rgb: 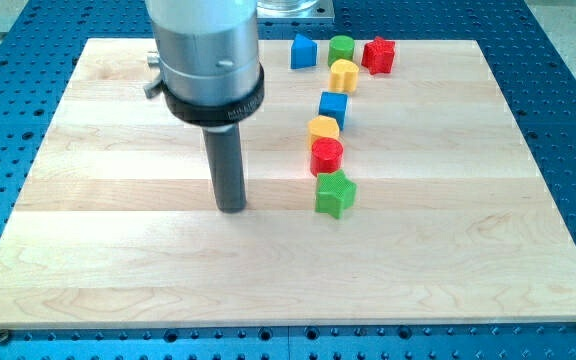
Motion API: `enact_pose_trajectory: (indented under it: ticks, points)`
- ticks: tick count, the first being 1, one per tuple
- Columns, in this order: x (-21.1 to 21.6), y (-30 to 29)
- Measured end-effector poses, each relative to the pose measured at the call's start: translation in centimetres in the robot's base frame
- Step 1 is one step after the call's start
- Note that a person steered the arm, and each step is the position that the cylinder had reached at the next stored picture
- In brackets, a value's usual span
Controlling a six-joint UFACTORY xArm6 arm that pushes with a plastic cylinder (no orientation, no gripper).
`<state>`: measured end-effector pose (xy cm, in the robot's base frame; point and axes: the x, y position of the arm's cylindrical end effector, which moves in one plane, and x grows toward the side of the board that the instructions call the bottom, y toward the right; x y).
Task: Adjust the hexagon in between the cube and the red circle
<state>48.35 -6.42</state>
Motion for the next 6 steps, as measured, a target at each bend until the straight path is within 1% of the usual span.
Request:
enact_pose_trajectory:
  ticks: [1, 3, 4, 5, 6]
  points:
    - [-3.5, -0.1]
    - [-7.6, 1.4]
    - [-7.9, 1.4]
    - [-8.0, 3.0]
    - [-8.0, 6.1]
